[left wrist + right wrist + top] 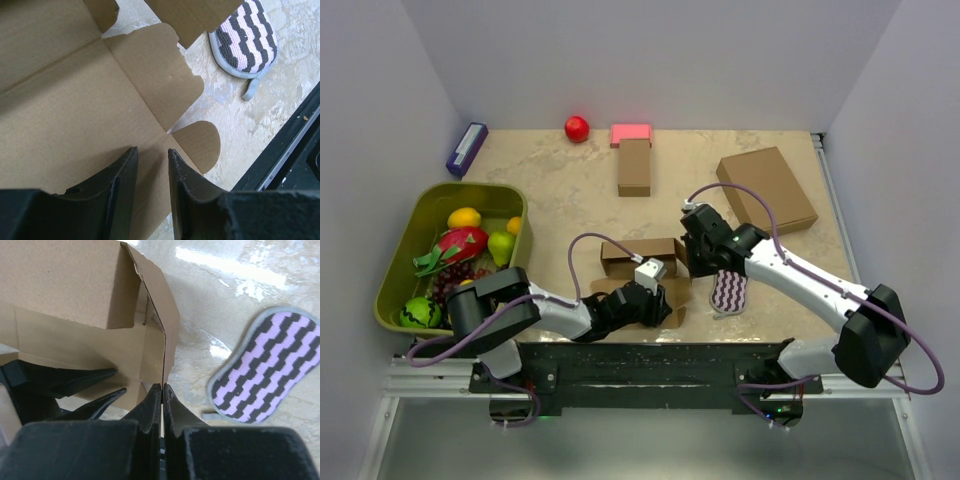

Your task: Fold the paper box

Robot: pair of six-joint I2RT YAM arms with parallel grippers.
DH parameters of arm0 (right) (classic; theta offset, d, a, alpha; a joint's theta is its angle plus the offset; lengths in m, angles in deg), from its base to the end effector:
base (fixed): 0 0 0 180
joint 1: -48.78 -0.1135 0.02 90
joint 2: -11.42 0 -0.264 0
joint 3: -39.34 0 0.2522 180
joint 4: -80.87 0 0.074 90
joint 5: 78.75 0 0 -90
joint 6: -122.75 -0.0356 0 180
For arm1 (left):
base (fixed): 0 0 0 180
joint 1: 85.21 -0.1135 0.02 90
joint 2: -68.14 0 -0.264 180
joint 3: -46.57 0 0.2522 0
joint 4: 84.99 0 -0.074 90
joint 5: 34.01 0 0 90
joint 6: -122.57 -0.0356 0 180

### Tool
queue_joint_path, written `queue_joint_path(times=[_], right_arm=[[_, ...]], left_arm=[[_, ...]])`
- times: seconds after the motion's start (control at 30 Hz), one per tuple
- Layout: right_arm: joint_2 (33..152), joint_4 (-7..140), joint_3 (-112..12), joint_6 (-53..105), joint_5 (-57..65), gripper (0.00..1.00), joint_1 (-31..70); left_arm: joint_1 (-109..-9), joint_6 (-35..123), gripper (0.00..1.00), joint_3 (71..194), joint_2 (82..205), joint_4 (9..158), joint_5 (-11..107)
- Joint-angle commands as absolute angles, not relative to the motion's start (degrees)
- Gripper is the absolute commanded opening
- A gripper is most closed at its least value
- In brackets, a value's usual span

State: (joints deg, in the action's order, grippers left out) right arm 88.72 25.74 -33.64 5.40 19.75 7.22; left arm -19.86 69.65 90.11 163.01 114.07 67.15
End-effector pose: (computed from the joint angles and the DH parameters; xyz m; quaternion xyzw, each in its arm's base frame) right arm 0.2047 0.1745 0.2580 -0.0996 0.9570 0.0897 0.2571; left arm 0.1281 -0.2626 0.1215 0.1673 0.8567 -0.3212 0.3673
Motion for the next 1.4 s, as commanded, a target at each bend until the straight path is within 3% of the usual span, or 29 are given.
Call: queue_joint_path(times=[0.0,0.27,0.53,0.77,1.37], right_arm=[[87.2,20.8,-36.8,6.6,24.5,0.0,7.0],[86.6,20.8,-36.7,5.9,23.3,0.0,7.0],[87.2,23.6,-34.5,4.5,21.6,0.0,7.1],[87.6,24.7,-33.8,4.4,20.7,0.0,7.0],[89.0,31.5,-28.5,-0.5,17.8,0.0,4.2]], left_arm=[[-19.7,69.7,0.36,87.8,168.0,101.2,68.7],[-19.6,69.0,0.36,89.4,166.7,101.5,68.0],[-18.8,66.0,0.36,98.6,163.6,103.2,65.0],[-18.8,65.1,0.36,103.2,168.2,106.1,64.3],[-18.8,66.7,0.34,100.1,176.1,111.5,63.8]])
